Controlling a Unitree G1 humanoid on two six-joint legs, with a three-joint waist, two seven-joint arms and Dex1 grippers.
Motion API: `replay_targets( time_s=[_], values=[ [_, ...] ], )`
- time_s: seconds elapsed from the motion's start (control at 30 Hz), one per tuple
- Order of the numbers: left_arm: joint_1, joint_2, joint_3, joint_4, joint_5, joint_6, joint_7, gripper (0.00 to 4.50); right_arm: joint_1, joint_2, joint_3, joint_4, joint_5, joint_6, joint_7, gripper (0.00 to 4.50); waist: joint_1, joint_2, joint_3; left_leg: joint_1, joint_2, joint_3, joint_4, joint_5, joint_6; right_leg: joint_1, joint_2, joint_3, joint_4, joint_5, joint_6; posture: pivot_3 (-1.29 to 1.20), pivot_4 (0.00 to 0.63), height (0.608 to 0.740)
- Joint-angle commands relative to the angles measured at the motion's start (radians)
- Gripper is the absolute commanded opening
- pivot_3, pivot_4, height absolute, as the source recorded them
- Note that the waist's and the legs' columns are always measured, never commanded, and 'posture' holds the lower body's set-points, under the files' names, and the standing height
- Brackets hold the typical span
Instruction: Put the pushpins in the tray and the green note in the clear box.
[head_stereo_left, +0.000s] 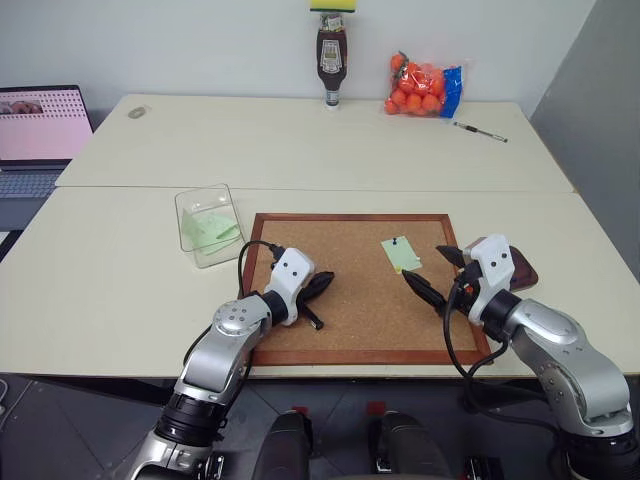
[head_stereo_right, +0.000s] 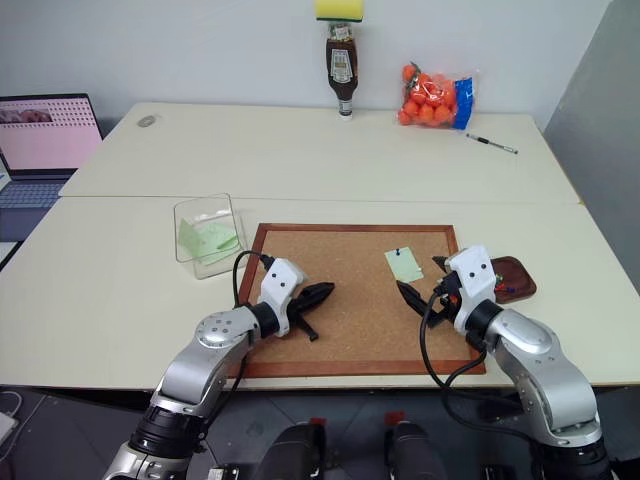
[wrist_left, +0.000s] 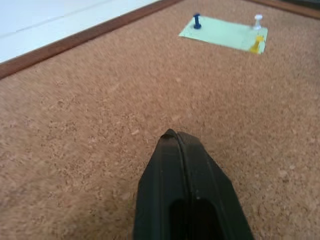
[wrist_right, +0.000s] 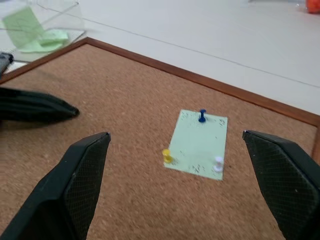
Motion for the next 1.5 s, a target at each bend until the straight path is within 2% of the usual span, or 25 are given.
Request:
replay_targets(
  time_s=[0.03,0.17,0.4,0.77,0.8,0.83,0.93,1.17,1.5],
  values=[
    [0.006,-0.009,-0.011,0.021,0.02,0.002,0.015,0.01,-0.08,0.008,0.002,0.049,0.009,0.016,-0.003,4.5,0.0,0.0,0.0,0.0,0.0,0.0,0.0,0.0,0.0,0.0,0.0,0.0,0.0,0.0,0.0,0.0,0.15,0.74],
    [0.017,-0.008,-0.02,0.02,0.024,0.01,0.012,0.01,-0.25,0.029,0.016,0.239,-0.038,0.071,-0.057,4.5,-0.004,0.0,0.0,0.001,0.0,0.0,0.0,0.0,0.0,0.0,0.0,0.001,0.0,0.001,0.002,0.0,0.15,0.74],
    [0.029,-0.003,-0.026,0.007,0.029,0.014,0.0,0.01,-0.408,0.036,0.099,0.472,-0.116,0.038,-0.024,4.5,0.0,0.002,-0.001,0.001,0.0,0.002,0.0,0.0,0.001,0.0,0.0,0.001,0.0,0.0,0.0,0.0,0.15,0.74],
    [0.046,0.001,-0.024,-0.011,0.04,0.014,-0.001,0.01,-0.5,0.079,0.16,0.669,-0.193,-0.057,0.017,4.5,-0.002,0.002,-0.001,0.0,0.0,0.001,0.0,0.0,0.001,0.0,0.0,0.001,0.0,0.001,0.0,0.0,0.15,0.74],
    [0.047,0.001,-0.024,-0.012,0.04,0.014,-0.001,0.0,-0.504,0.082,0.161,0.676,-0.197,-0.063,0.019,4.13,-0.002,0.002,-0.001,0.0,0.0,0.002,0.0,0.0,0.001,0.0,0.0,0.001,0.0,0.001,0.0,0.0,0.15,0.74],
    [0.047,0.001,-0.023,-0.012,0.041,0.013,0.0,0.0,-0.509,0.087,0.162,0.685,-0.203,-0.07,0.02,4.02,-0.002,0.002,-0.001,0.0,0.0,0.002,0.0,0.0,0.001,0.0,0.0,0.001,0.0,0.001,0.0,0.0,0.15,0.74],
    [0.049,0.001,-0.023,-0.013,0.042,0.013,0.001,0.0,-0.522,0.099,0.165,0.71,-0.217,-0.086,0.02,3.31,-0.004,0.002,-0.001,0.0,0.0,0.001,0.0,0.0,0.001,0.0,0.0,0.001,0.0,0.001,0.001,0.0,0.15,0.74],
    [0.05,0.001,-0.022,-0.01,0.045,0.009,0.001,0.0,-0.537,0.111,0.172,0.746,-0.245,-0.099,0.022,2.07,-0.004,0.002,-0.001,0.001,0.0,0.001,0.0,0.0,0.001,0.0,0.0,0.001,0.001,0.001,0.0,0.0,0.15,0.74],
    [0.052,-0.002,-0.028,-0.008,0.049,0.005,0.001,0.0,-0.529,0.114,0.153,0.718,-0.248,-0.09,0.028,0.06,-0.004,0.002,-0.001,0.001,0.0,0.001,0.0,0.0,0.001,0.0,0.0,0.001,0.001,0.001,0.0,0.0,0.15,0.74]
  ],
)
